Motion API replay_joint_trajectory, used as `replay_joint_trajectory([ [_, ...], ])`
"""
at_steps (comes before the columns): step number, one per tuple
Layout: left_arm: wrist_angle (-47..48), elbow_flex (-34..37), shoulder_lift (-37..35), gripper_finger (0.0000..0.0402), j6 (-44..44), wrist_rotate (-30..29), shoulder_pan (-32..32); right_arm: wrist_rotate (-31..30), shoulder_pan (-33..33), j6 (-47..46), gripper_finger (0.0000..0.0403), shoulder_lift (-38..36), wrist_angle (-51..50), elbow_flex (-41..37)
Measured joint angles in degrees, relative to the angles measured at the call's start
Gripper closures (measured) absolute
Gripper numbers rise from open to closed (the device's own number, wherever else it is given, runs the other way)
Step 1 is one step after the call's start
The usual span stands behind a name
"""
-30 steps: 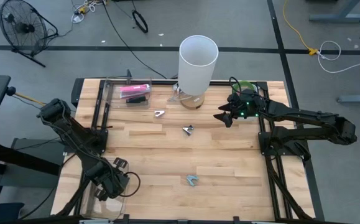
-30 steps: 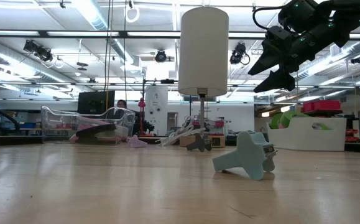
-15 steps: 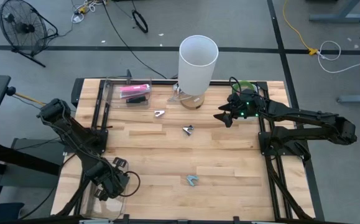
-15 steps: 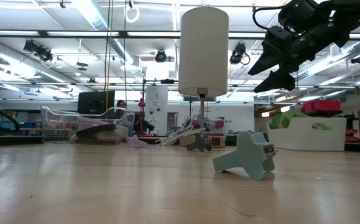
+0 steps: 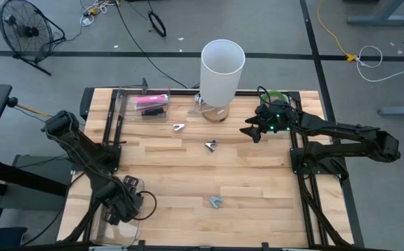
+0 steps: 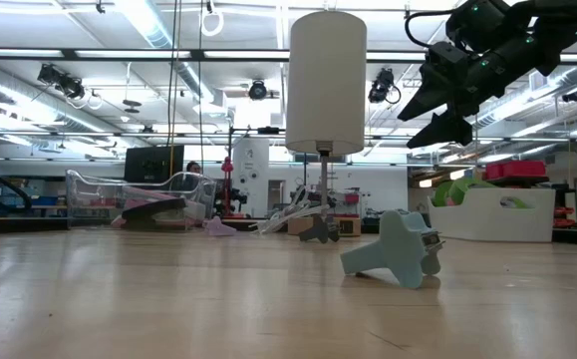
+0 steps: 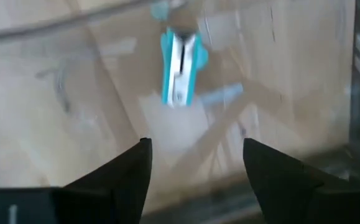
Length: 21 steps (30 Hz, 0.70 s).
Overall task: Pick and place Stapler, Stapler remover, tape
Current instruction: Put the dark gray staple remover into the bottom transparent bin
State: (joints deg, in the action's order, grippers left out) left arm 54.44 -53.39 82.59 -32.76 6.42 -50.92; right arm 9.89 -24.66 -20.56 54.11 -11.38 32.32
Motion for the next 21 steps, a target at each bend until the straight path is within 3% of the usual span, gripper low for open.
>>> replay_joint_trajectory([
  [5, 9.56, -6.55, -0.23, 0.0158, 2.72, 0.7, 0.01, 0.01, 0.02, 0.02, 0.0075, 0.0, 0.0, 0.0],
  [8, 14.67, -11.5, -0.59, 0.0166, 5.78, -1.93, 0.36, 0.02, 0.02, 0.02, 0.0075, 0.0, 0.0, 0.0],
  [11, 21.66, -17.38, -0.68, 0.0175, 8.52, -8.58, 1.54, 0.71, 0.0, -0.04, 0.0075, 0.0, 0.0, 0.0],
  [14, 28.01, -23.01, -0.72, 0.0186, 10.48, -18.79, 3.6, 1.44, 0.0, 0.45, 0.0075, 0.0, 0.0, 0.0],
  [18, 28.99, -28.07, -1.93, 0.0204, 10.96, -32.25, 7.68, 1.61, 0.02, 1.58, 0.0075, 0.0, 0.0, 0.0],
  [21, 28.18, -30.03, -3.14, 0.0214, 11.6, -35.98, 12.07, 1.6, 0.02, 2.03, 0.0075, 0.0, 0.0, 0.0],
])
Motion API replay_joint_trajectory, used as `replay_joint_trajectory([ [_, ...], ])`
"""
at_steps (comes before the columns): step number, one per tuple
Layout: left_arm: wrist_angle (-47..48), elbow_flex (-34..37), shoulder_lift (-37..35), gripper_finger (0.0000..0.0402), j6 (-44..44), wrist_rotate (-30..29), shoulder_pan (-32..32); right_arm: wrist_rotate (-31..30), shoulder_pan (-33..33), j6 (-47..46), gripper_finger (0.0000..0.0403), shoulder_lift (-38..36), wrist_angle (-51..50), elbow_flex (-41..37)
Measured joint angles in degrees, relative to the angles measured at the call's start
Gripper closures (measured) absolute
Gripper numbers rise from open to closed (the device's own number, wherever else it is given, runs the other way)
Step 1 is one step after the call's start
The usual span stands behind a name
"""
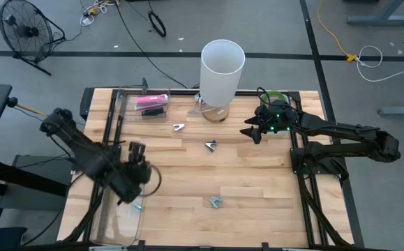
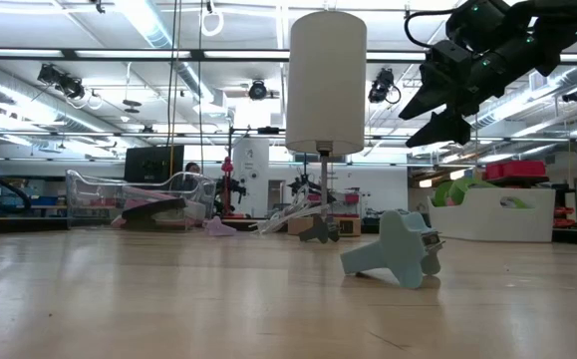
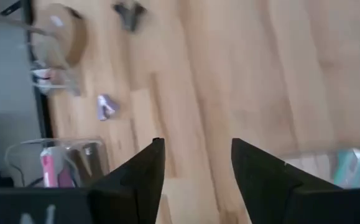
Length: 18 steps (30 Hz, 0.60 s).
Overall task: Pick and place Stapler, Stapler remover, tape
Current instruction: Put the dark gray staple remover into the bottom transparent bin
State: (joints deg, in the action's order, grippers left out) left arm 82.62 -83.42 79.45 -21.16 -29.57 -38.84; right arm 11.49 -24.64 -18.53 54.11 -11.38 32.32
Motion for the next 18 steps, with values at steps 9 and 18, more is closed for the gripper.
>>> replay_joint_trajectory([
  [9, -6.88, -2.07, -3.46, 0.0225, 6.72, -0.52, 14.51, 1.11, 0.02, 2.63, 0.0075, 0.0, 0.07, 0.0],
  [18, -21.5, -2.07, -3.56, 0.0225, 19.49, 10.74, 28.53, 1.64, 0.02, 2.52, 0.0075, 0.0, 0.15, 0.0],
])
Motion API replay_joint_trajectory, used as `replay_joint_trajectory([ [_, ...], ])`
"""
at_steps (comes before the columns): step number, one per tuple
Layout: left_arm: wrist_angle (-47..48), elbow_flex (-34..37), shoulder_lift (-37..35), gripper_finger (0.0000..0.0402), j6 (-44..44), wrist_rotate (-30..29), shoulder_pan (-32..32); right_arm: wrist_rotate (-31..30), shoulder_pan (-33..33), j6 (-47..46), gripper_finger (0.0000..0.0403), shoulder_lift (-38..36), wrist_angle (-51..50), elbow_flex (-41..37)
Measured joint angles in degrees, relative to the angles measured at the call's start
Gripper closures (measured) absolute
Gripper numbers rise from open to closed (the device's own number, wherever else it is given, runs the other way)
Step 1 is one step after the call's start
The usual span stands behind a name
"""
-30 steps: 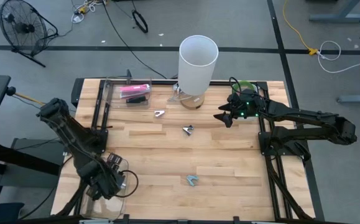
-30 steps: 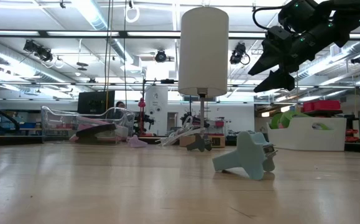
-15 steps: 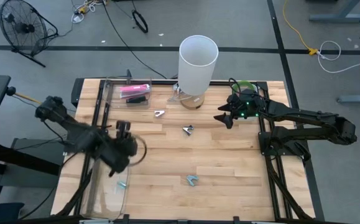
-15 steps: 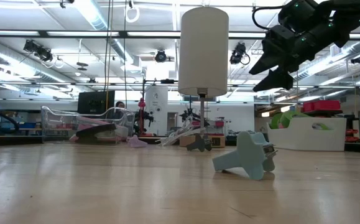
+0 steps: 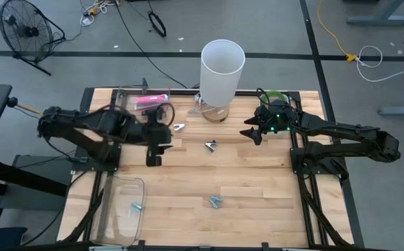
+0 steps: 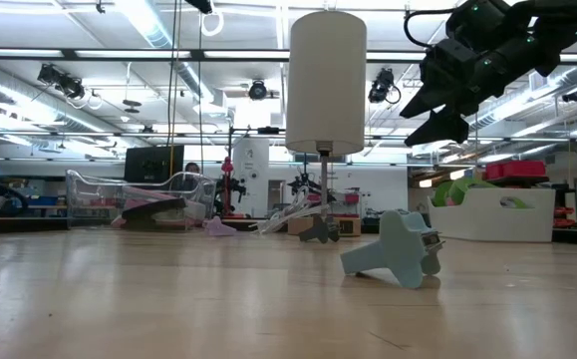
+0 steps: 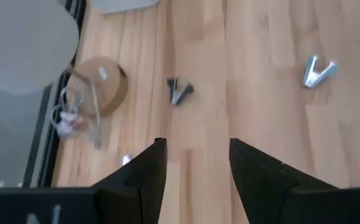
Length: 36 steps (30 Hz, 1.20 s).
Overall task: Pick and place Stapler, Stapler remover, tape
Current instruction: Put the dark gray staple remover into the bottom transparent bin
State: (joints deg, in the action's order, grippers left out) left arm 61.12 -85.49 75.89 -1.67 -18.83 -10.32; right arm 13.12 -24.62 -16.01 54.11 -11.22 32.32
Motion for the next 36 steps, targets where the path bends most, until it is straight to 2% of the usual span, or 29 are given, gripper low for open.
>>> replay_joint_trajectory([
  [6, -5.47, 0.0, 0.19, 0.0225, 6.22, 3.36, 6.77, -0.02, 1.63, 0.02, 0.0076, 0.0, 0.07, 0.0],
  [10, -6.85, 0.0, 0.21, 0.0225, 7.12, 6.16, 10.33, -0.06, 4.29, 0.02, 0.0075, 0.0, 0.08, 0.0],
  [14, -7.24, 0.0, 0.21, 0.0225, 7.17, 6.47, 12.32, -0.11, 7.0, -1.88, 0.0075, 0.01, 0.49, 0.0],
  [18, -7.59, 0.0, 0.21, 0.0225, 6.24, 6.47, 13.13, -0.93, 9.81, -3.18, 0.0075, 0.09, 3.37, 0.0],
  [26, -7.47, 0.0, 0.23, 0.0225, 5.35, 6.51, 13.1, -8.5, 15.72, -1.0, 0.0075, 0.13, 8.89, 0.35],
  [36, -7.21, 0.0, 0.23, 0.0225, 5.39, 5.47, 13.1, -14.17, 19.48, 6.99, 0.0075, 5.56, 3.36, 11.44],
])
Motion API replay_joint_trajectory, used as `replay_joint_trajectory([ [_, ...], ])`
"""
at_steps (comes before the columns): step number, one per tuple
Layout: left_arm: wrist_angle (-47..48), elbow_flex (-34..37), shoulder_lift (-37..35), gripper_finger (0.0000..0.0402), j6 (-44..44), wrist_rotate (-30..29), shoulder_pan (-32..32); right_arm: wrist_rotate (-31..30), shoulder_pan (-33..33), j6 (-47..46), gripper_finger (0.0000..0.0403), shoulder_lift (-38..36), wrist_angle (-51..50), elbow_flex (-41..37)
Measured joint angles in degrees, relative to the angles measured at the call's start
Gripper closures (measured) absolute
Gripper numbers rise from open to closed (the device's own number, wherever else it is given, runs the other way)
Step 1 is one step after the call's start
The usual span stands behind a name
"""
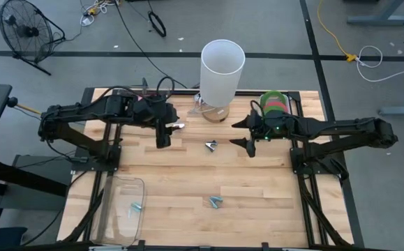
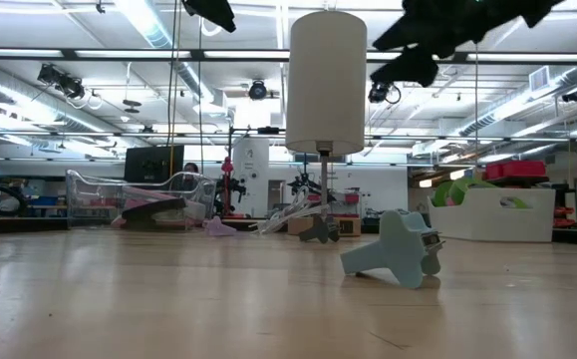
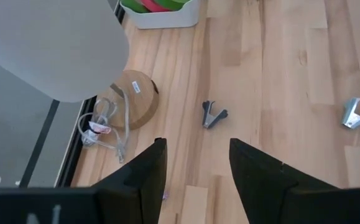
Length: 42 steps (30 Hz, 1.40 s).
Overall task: Pick and place Stapler, Stapler remover, tape
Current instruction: Put the dark gray staple remover into the bottom transparent bin
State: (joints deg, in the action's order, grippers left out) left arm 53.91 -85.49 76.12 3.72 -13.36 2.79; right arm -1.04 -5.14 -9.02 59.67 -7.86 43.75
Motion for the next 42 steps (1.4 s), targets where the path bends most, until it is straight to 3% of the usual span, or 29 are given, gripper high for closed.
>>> replay_joint_trajectory([
  [11, 1.35, 0.02, 0.0, 0.0225, -0.02, -0.1, 0.0, 0.73, 0.19, -1.33, 0.0067, 11.42, -0.54, 3.6],
  [18, 1.31, 0.02, 0.0, 0.0225, -0.02, -0.12, 0.0, 6.23, 0.17, -2.53, 0.0036, 20.04, 0.03, 3.6],
  [27, 1.29, 0.02, 0.0, 0.0225, -0.06, -0.13, 0.0, -1.3, 0.12, 6.03, 0.0032, 28.89, 6.43, 3.64],
  [42, 1.25, 0.04, 0.0, 0.0225, -0.13, -2.5, -0.01, -0.93, -1.79, 3.2, 0.0032, 37.71, 14.15, 3.69],
])
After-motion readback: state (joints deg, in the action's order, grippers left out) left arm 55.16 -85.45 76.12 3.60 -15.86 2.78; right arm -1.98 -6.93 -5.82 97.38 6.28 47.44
